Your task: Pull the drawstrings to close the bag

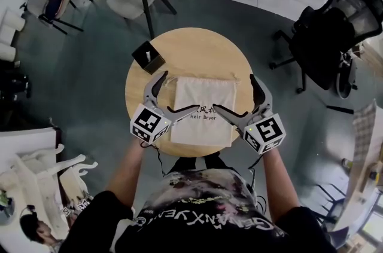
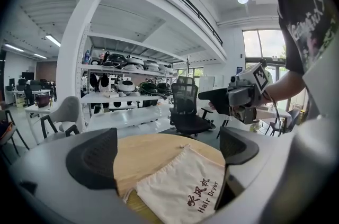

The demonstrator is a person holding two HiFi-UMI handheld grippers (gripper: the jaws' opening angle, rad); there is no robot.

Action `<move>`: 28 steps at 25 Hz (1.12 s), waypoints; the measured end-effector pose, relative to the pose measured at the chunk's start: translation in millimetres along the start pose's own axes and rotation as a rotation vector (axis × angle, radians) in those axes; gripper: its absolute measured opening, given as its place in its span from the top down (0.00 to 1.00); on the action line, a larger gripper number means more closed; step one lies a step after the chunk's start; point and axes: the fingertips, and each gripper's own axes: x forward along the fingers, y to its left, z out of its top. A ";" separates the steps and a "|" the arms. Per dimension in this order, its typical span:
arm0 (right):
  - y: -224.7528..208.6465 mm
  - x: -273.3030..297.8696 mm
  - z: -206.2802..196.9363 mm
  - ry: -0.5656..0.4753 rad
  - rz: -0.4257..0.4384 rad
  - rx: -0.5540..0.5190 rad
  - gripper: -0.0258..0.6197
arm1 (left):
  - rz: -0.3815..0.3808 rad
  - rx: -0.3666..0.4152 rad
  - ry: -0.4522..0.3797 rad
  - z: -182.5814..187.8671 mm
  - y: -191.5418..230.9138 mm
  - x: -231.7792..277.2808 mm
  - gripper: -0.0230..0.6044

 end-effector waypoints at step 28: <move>-56.2 41.1 -126.5 0.330 0.091 -0.113 0.05 | -0.138 0.135 0.335 -113.0 51.9 38.6 0.03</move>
